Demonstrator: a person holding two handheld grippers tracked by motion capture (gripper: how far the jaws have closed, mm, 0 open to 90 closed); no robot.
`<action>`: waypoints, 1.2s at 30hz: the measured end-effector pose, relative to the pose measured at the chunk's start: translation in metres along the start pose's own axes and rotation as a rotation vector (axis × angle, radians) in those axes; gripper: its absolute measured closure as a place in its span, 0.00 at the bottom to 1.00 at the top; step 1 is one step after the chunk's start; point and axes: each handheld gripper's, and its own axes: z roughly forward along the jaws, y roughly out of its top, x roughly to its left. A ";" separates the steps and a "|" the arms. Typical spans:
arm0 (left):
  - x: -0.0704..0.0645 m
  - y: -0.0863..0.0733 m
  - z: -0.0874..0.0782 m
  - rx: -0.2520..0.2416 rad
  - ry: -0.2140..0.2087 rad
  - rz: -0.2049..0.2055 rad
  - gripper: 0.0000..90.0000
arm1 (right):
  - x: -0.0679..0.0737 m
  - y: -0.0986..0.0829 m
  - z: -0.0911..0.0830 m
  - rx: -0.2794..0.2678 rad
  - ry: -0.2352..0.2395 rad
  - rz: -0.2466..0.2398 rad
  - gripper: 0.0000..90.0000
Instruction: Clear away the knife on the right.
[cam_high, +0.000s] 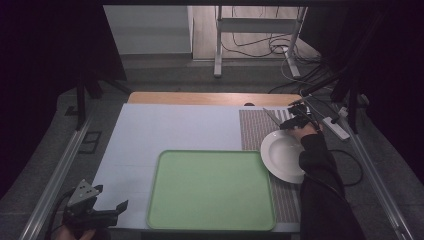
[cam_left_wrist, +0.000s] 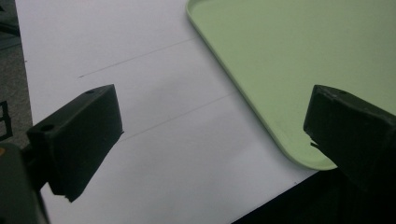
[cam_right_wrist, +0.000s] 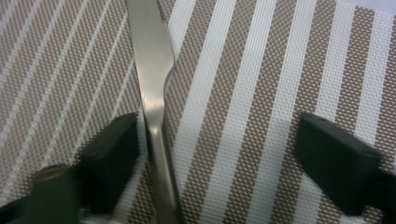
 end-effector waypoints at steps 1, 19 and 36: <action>0.000 0.000 0.000 0.000 0.000 0.000 0.05 | 0.000 0.000 0.000 -0.007 0.014 0.000 0.30; 0.001 0.000 0.000 0.003 0.001 -0.003 0.05 | -0.006 -0.003 -0.012 0.046 0.085 -0.081 0.90; 0.000 0.000 0.000 0.003 0.002 -0.007 0.05 | -0.046 -0.022 -0.046 -0.016 0.040 0.017 0.90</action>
